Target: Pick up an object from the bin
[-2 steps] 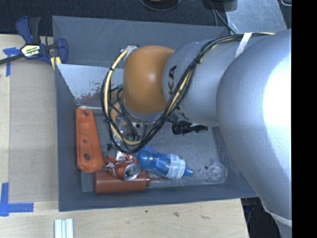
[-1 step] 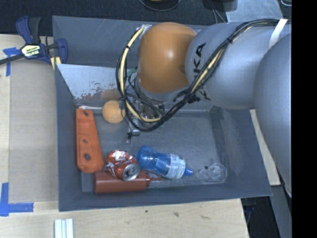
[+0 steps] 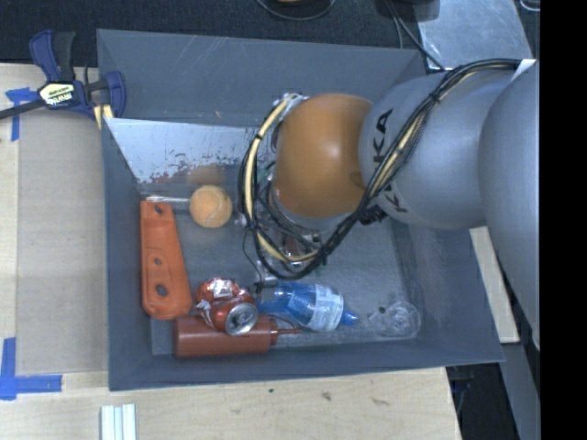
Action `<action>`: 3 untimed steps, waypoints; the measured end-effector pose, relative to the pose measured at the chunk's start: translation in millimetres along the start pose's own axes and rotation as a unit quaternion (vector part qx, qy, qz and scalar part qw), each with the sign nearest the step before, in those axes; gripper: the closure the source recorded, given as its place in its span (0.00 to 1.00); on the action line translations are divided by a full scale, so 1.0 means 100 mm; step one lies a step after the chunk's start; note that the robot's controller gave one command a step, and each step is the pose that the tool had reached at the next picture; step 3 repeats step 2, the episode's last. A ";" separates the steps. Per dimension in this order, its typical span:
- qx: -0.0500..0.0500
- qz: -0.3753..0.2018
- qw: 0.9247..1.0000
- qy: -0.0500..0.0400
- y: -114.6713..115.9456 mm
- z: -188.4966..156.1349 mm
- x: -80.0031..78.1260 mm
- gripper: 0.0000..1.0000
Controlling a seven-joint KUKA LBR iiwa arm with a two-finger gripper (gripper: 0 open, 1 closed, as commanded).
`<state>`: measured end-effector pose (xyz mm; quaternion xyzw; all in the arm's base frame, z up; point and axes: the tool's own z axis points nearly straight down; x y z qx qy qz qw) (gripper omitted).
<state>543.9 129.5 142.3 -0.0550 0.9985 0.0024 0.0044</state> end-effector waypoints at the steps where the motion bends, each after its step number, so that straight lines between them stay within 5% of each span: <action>1: 0.000 0.116 0.993 0.002 0.46 -0.02 -0.31 0.00; 2: -0.001 0.011 1.000 -0.002 0.59 0.40 -0.48 0.00; 3: -0.001 0.011 1.000 -0.002 0.59 0.40 -0.48 0.00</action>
Offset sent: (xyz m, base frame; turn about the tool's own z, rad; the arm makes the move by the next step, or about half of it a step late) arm 0.0421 0.0669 -0.0506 0.0088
